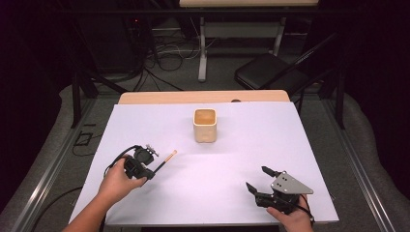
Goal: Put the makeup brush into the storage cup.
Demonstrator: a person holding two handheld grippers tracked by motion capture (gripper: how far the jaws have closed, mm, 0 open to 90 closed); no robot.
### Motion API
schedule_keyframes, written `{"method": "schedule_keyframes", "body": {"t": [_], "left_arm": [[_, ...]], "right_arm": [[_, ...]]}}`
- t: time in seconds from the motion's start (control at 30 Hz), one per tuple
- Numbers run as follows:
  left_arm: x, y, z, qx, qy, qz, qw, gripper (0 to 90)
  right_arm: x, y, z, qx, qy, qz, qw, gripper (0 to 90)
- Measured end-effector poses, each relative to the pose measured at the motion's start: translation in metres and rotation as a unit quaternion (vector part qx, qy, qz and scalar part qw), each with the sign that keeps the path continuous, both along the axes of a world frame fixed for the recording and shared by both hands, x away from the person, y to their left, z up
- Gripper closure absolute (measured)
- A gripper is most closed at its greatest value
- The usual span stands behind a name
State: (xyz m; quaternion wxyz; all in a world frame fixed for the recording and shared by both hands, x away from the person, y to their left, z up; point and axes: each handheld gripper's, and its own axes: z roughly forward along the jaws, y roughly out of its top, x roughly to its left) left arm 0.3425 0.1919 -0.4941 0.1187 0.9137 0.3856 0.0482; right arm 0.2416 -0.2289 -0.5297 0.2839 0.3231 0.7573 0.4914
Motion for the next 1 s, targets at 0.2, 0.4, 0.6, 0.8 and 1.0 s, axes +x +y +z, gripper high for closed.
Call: {"method": "schedule_keyframes", "body": {"t": [0.2, 0.4, 0.6, 0.8, 1.0], "left_arm": [[-0.004, -0.001, 0.005, -0.022, -0.012, -0.002, 0.9997, 83.7], [-0.008, -0.001, 0.009, -0.049, -0.026, 0.003, 0.9985, 83.7], [-0.011, 0.001, 0.014, -0.076, -0.045, 0.006, 0.9961, 83.7], [-0.016, 0.001, 0.017, -0.096, -0.057, 0.004, 0.9938, 83.7], [-0.020, -0.001, 0.021, -0.122, -0.072, 0.003, 0.9898, 83.7]], "right_arm": [[0.000, 0.000, 0.000, 0.000, 0.000, 0.000, 1.0000, 24.7], [0.000, 0.000, 0.000, 0.000, -0.001, 0.000, 1.0000, 24.7], [0.000, 0.000, 0.000, 0.001, -0.001, 0.000, 1.0000, 24.7], [0.000, 0.001, 0.000, 0.001, 0.000, 0.000, 1.0000, 24.6], [0.000, 0.001, 0.000, 0.000, 0.000, -0.001, 1.0000, 24.7]]}}
